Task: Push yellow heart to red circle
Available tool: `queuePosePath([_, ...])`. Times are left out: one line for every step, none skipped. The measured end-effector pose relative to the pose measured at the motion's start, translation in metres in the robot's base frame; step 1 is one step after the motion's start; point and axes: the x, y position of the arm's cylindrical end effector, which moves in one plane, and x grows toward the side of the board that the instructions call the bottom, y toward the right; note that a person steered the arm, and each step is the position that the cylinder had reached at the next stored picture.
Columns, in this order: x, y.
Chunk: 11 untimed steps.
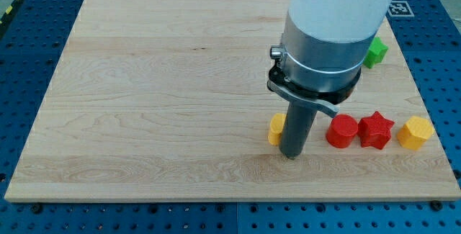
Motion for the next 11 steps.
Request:
queuePosePath([0.000,-0.021])
queuePosePath([-0.006,-0.042])
queuePosePath([-0.025,-0.060])
queuePosePath([-0.018,-0.059])
queuePosePath([-0.014,-0.042])
queuePosePath([-0.014,-0.037])
queuePosePath([-0.014,-0.038])
queuePosePath([-0.023,-0.049])
queuePosePath([-0.027,-0.049])
queuePosePath([-0.027,-0.030])
queuePosePath([-0.029,0.001])
